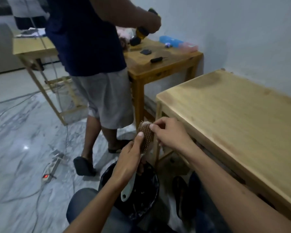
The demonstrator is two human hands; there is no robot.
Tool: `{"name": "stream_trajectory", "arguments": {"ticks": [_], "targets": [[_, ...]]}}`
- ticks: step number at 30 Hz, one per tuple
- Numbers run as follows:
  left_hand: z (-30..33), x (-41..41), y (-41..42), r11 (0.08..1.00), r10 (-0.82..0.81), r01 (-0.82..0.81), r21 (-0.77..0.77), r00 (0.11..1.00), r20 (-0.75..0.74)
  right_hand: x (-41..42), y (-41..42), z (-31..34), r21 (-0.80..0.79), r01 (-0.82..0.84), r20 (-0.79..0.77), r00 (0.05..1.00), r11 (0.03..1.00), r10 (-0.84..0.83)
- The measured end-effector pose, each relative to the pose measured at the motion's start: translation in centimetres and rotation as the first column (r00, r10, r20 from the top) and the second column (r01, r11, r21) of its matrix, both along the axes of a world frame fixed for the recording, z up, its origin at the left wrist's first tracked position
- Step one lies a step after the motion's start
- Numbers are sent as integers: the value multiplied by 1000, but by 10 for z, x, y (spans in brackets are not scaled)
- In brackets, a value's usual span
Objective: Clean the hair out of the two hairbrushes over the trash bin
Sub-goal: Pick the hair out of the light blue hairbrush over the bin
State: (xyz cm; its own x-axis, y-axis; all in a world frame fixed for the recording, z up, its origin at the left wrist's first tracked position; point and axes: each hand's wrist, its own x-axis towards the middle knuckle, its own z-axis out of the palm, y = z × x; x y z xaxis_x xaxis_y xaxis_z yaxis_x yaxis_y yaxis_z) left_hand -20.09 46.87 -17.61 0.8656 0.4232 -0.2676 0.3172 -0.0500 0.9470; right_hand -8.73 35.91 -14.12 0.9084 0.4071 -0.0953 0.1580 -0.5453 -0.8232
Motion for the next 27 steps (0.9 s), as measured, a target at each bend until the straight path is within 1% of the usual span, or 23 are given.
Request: {"name": "stream_trajectory", "arguments": {"ticks": [3,6,9,11,14,18,21,24,27], "targets": [[-20,-13,14,997,81,-81,15,997,2,0,17,-27,74,-46,-123,991,996,55],[-39,-27,24,988,155,-155,7,988,-6,-3,36,-49,175,-61,-269,957,983,107],[-57,-46,30,967,253,-254,-7,966,-57,-11,50,-66,209,-101,-337,926,973,169],[-69,-57,31,956,292,-293,-9,953,-84,-16,57,-78,199,-143,-357,911,969,208],[-84,-75,34,937,333,-339,-84,939,-84,-21,68,-97,165,-183,-414,879,969,236],[-107,-98,36,922,382,-386,12,907,-175,-21,76,-124,91,-210,-487,843,973,227],[-123,-109,29,907,417,-419,35,885,-208,-18,78,-142,20,-245,-493,841,969,223],[-131,-114,20,895,442,-445,34,871,-216,-11,81,-153,-25,-220,-481,858,975,181],[-135,-109,13,886,456,-462,30,859,-234,-1,83,-161,-36,-143,-472,875,989,109]]}}
